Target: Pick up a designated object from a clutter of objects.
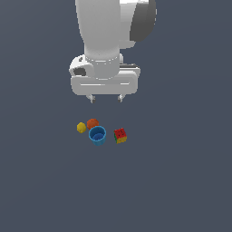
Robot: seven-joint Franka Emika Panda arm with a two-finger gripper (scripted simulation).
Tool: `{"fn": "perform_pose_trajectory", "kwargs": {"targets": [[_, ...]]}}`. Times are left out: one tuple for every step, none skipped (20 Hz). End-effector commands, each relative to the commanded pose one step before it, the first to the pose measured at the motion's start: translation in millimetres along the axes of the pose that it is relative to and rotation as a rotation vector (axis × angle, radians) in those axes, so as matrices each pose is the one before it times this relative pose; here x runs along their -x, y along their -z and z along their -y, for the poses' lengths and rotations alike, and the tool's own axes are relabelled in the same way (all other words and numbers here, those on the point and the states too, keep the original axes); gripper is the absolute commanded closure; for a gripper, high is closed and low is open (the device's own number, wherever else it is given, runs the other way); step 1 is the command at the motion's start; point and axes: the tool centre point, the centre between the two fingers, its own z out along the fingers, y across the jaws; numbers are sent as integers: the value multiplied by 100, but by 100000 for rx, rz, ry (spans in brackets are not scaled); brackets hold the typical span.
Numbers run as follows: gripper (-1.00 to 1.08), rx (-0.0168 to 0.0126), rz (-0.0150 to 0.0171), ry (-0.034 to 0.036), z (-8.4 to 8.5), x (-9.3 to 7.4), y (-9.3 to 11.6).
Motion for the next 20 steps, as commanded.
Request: {"fn": "perform_pose_trajectory", "kwargs": {"targets": [[-92, -89, 54, 2053, -275, 44, -605], [-92, -43, 5, 1049, -136, 25, -296], [-92, -44, 4, 1144, -151, 32, -323], [-92, -46, 3, 1236, -163, 39, -348], [-92, -49, 3, 1336, -175, 48, -376], [-92, -51, 3, 1436, -185, 59, -403], [-92, -52, 2, 1532, -197, 70, -429], [-92, -53, 2, 1630, -208, 84, -456], [-92, -54, 1, 1730, -218, 99, -483], [-92, -54, 0, 1830, -228, 116, -509], [-92, -53, 0, 1929, -236, 134, -535], [-92, -50, -1, 1976, -238, 150, -546], [-92, -46, -1, 1974, -233, 163, -543], [-92, -42, -1, 1973, -227, 175, -541], [-92, -38, -1, 1971, -220, 188, -538], [-92, -34, 0, 1969, -214, 200, -535], [-92, -30, 0, 1969, -206, 211, -532], [-92, -26, 1, 1965, -199, 223, -529], [-92, -22, 3, 1965, -190, 234, -526], [-92, -18, 4, 1963, -182, 245, -523]]}}
